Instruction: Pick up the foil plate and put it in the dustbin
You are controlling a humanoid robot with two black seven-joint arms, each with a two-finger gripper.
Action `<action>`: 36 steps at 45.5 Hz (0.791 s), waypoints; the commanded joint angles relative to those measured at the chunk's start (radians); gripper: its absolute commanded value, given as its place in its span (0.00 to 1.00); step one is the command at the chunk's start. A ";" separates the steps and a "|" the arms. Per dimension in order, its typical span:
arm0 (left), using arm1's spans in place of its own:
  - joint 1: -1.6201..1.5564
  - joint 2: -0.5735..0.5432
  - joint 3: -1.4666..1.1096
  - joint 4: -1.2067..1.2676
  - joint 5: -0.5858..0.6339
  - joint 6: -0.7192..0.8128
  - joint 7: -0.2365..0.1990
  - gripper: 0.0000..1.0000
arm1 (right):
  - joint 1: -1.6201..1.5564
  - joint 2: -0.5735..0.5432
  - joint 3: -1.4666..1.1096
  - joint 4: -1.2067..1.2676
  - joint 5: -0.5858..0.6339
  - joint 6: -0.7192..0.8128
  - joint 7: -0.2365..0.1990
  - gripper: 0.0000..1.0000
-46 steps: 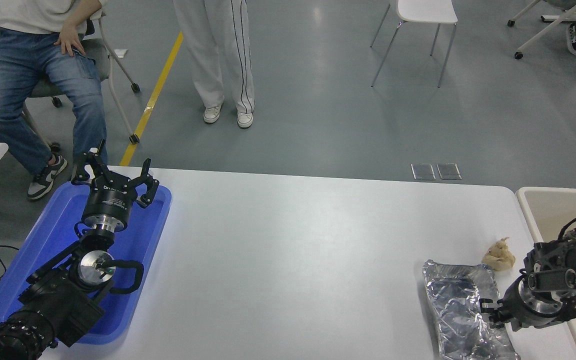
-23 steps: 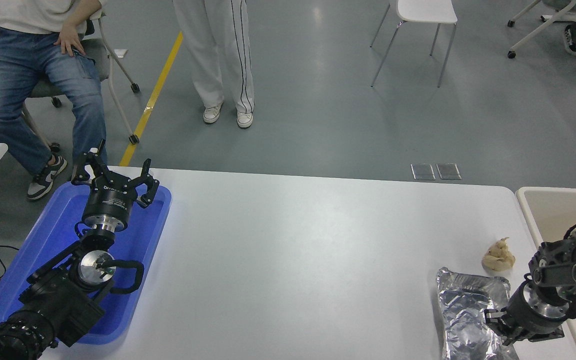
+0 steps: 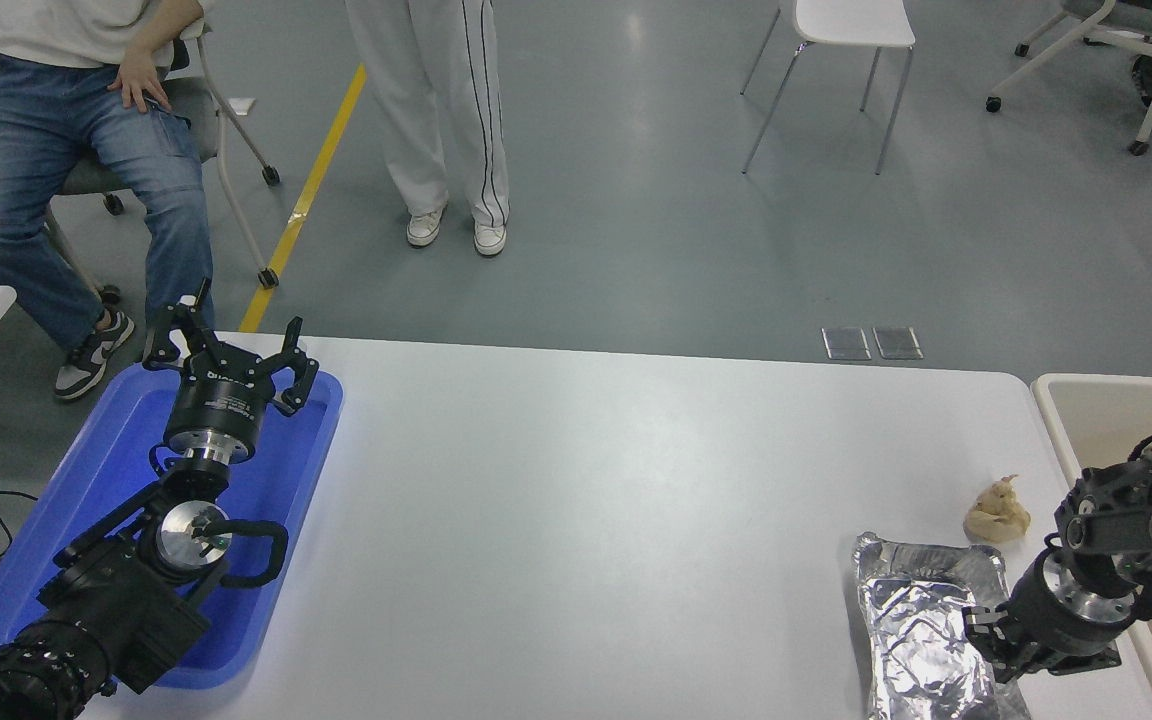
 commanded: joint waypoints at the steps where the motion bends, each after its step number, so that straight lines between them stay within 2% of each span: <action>1: 0.000 -0.001 0.000 0.000 0.000 -0.001 0.001 1.00 | 0.066 -0.033 0.018 0.046 -0.001 0.077 0.000 0.00; 15: 0.000 -0.001 0.000 0.000 0.000 -0.001 0.002 1.00 | 0.325 -0.118 0.018 0.178 -0.002 0.261 0.000 0.00; 36: 0.000 -0.001 0.000 0.000 0.000 -0.001 0.002 1.00 | 0.735 -0.153 -0.059 0.213 0.009 0.261 0.000 0.00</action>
